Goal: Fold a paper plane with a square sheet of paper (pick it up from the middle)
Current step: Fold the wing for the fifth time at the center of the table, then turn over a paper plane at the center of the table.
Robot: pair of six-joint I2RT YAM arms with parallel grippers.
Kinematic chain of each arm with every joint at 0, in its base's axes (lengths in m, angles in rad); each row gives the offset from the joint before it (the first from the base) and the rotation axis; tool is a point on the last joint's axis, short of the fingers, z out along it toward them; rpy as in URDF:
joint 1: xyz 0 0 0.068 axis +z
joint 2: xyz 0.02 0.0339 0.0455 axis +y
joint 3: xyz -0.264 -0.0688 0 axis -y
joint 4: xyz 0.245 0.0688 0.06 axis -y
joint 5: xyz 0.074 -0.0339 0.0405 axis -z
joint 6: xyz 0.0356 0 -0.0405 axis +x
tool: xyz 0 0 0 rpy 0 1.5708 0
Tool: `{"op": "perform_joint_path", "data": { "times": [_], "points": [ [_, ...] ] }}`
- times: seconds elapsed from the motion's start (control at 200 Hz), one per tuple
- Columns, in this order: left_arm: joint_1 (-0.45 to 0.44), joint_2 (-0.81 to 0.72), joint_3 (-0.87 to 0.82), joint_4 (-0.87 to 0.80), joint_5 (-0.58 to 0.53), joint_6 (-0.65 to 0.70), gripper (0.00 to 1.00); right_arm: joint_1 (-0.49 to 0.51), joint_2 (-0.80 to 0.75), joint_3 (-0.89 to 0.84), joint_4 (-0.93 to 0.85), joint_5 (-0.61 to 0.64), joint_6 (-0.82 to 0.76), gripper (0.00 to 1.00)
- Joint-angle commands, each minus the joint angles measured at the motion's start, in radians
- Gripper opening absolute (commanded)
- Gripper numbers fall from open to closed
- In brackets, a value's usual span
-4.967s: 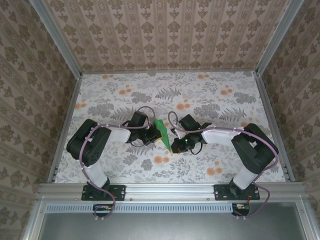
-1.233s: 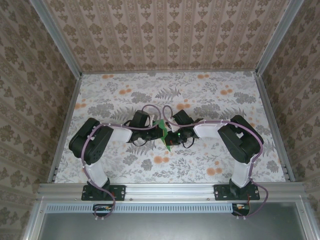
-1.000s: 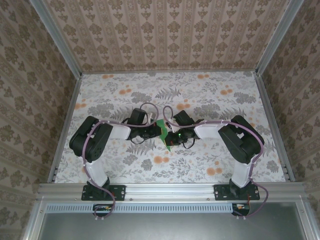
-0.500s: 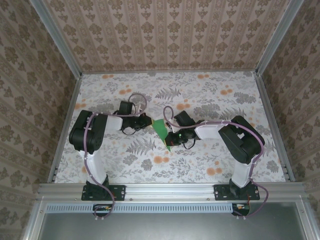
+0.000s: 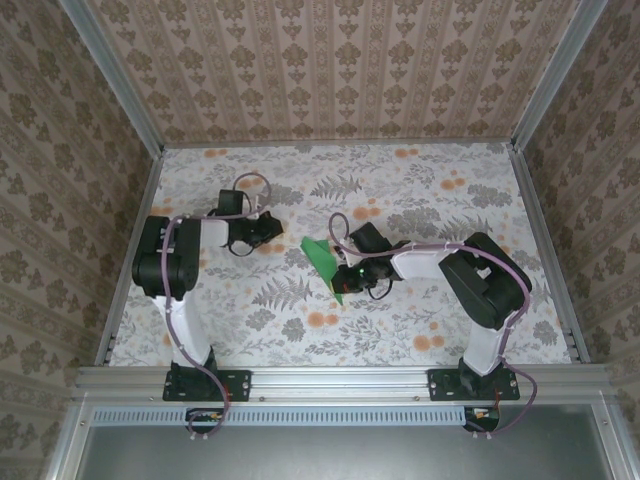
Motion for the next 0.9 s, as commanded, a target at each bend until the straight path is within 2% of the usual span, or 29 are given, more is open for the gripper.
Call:
{"op": "perform_joint_path", "data": {
  "times": [0.0, 0.065, 0.17, 0.245, 0.43, 0.49, 0.585, 0.705, 0.895],
  "points": [
    [0.014, -0.066, -0.005, -0.110, -0.126, 0.045, 0.12, 0.020, -0.014, 0.012, -0.141, 0.062, 0.066, 0.00],
    [-0.009, -0.122, -0.024, -0.140, -0.154, 0.032, 0.18, 0.022, -0.050, 0.044, -0.137, 0.066, 0.089, 0.04],
    [-0.071, -0.204, -0.030, -0.260, -0.248, 0.027, 0.27, 0.022, -0.117, 0.076, -0.144, 0.091, 0.114, 0.23],
    [-0.127, -0.251, -0.035, -0.332, -0.313, 0.006, 0.34, 0.018, -0.173, 0.075, -0.153, 0.130, 0.127, 0.33],
    [-0.275, -0.328, -0.010, -0.504, -0.478, -0.084, 0.50, -0.012, -0.312, 0.014, -0.198, 0.319, 0.147, 0.61],
    [-0.359, -0.345, 0.002, -0.538, -0.524, -0.122, 0.56, -0.035, -0.354, -0.015, -0.204, 0.367, 0.154, 0.67],
    [-0.457, -0.355, 0.038, -0.604, -0.611, -0.190, 0.67, -0.075, -0.395, -0.053, -0.209, 0.411, 0.159, 0.74],
    [-0.554, -0.313, 0.106, -0.665, -0.658, -0.250, 0.80, -0.121, -0.414, -0.098, -0.203, 0.448, 0.191, 0.78],
    [-0.641, -0.160, 0.300, -0.812, -0.745, -0.285, 0.83, -0.174, -0.446, -0.179, -0.171, 0.500, 0.285, 0.81]
  ]
}}
